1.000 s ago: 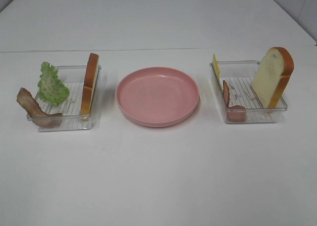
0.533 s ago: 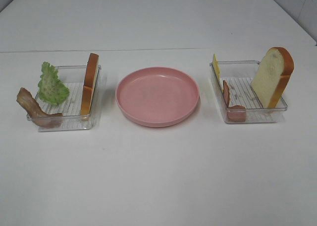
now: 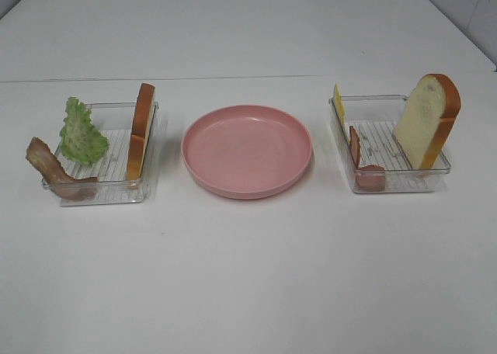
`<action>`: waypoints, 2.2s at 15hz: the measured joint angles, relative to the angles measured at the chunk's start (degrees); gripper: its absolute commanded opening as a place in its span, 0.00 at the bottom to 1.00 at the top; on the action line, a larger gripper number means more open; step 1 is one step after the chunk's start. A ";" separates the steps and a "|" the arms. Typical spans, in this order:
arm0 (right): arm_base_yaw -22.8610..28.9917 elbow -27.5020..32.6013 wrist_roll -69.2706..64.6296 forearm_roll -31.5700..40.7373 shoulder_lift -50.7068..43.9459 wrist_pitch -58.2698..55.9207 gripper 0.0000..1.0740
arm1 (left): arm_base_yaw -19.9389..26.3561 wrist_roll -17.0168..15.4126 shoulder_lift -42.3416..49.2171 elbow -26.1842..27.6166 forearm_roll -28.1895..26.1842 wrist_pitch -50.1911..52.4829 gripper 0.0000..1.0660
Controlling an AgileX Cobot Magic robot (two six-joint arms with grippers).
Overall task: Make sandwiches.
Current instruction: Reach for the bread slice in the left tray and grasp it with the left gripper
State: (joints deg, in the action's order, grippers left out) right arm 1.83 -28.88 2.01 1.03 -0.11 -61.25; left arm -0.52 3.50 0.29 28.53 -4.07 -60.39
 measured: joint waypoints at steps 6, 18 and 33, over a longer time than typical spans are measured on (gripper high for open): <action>0.00 0.00 0.00 0.00 0.00 0.00 0.73 | 0.00 0.00 0.00 0.00 0.00 0.00 0.78; 0.00 0.00 0.00 0.00 0.00 0.00 0.73 | 0.00 0.00 -23.61 2.92 -0.06 20.63 0.76; 0.00 0.00 0.00 0.00 0.00 0.00 0.73 | -0.74 0.00 -89.09 45.38 -11.00 6.02 0.75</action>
State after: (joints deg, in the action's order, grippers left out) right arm 1.83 -28.88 2.01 1.03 -0.11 -61.25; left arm -1.26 3.50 -88.81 73.91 -15.07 -54.37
